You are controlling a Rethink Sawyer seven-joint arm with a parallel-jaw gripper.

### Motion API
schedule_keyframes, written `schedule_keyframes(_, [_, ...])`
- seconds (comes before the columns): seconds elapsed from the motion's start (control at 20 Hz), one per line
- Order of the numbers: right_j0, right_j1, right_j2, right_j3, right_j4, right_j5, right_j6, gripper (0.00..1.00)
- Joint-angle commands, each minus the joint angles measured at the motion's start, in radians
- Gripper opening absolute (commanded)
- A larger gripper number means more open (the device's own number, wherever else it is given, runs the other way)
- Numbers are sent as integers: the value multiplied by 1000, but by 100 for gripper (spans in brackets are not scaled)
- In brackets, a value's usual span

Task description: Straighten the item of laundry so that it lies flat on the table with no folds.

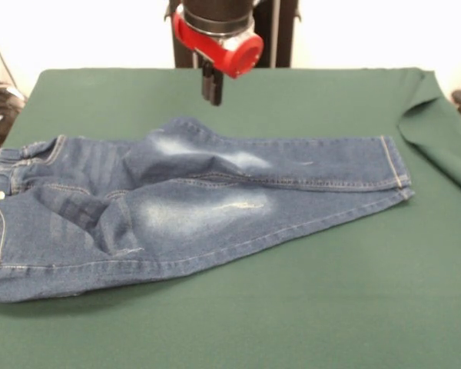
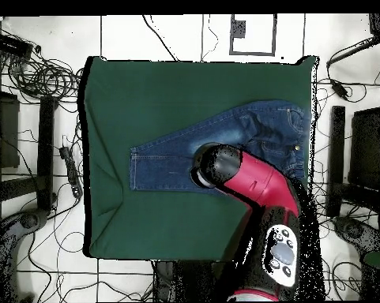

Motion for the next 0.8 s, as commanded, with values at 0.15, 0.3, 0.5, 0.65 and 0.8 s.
schedule_keyframes(0.15, [36,89,56,78,70,-61,297,0])
schedule_keyframes(0.3, [49,100,57,80,77,-76,319,0])
schedule_keyframes(0.5, [69,111,56,79,87,-75,342,0])
schedule_keyframes(0.65, [84,118,58,88,105,-87,366,0])
schedule_keyframes(0.8, [114,148,39,71,116,-102,398,0])
